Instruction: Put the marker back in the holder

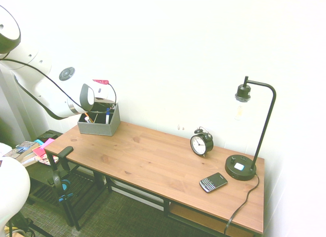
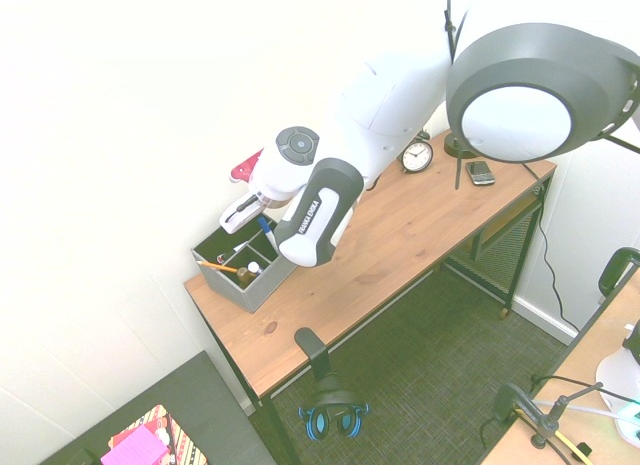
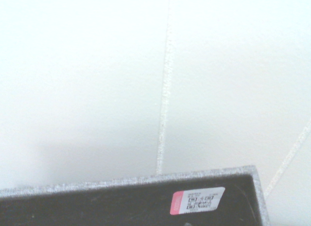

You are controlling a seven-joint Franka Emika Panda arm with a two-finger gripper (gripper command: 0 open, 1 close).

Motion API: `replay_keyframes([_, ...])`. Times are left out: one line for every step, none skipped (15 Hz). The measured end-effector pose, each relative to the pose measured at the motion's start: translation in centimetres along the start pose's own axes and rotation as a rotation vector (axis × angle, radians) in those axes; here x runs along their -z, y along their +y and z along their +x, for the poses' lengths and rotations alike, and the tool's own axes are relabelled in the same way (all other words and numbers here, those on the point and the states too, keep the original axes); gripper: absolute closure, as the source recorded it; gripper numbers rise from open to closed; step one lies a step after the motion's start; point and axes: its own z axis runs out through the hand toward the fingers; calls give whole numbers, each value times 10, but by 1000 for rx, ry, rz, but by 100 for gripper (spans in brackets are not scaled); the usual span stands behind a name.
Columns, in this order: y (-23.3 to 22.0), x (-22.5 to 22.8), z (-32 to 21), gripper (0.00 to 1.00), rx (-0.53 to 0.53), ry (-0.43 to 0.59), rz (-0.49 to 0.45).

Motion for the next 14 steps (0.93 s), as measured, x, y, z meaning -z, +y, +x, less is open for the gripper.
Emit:
replay_keyframes([-1, 1, 1, 0, -3, -8, -11])
replay_keyframes([-3, 5, 3, 0, -11, -22, -28])
replay_keyframes([-8, 12, 7, 0, -14, -55, -63])
replay_keyframes([-11, 23, 13, 0, -27, -98, -115])
replay_keyframes([-12, 36, 22, 0, -45, -141, -169])
replay_keyframes([-9, 49, 35, 0, -54, -179, -227])
replay_keyframes([-2, 61, 49, 0, -58, -213, -288])
replay_keyframes([8, 69, 65, 0, -69, -252, -349])
replay_keyframes([23, 75, 82, 0, -86, -303, -405])
replay_keyframes([43, 77, 97, 0, -100, -353, -455])
replay_keyframes([65, 78, 111, 0, -117, -403, -502])
replay_keyframes([88, 79, 125, 0, -143, -460, -544])
replay_keyframes([107, 82, 135, 0, -175, -517, -575])
replay_keyframes([122, 87, 145, 0, -193, -564, -586])
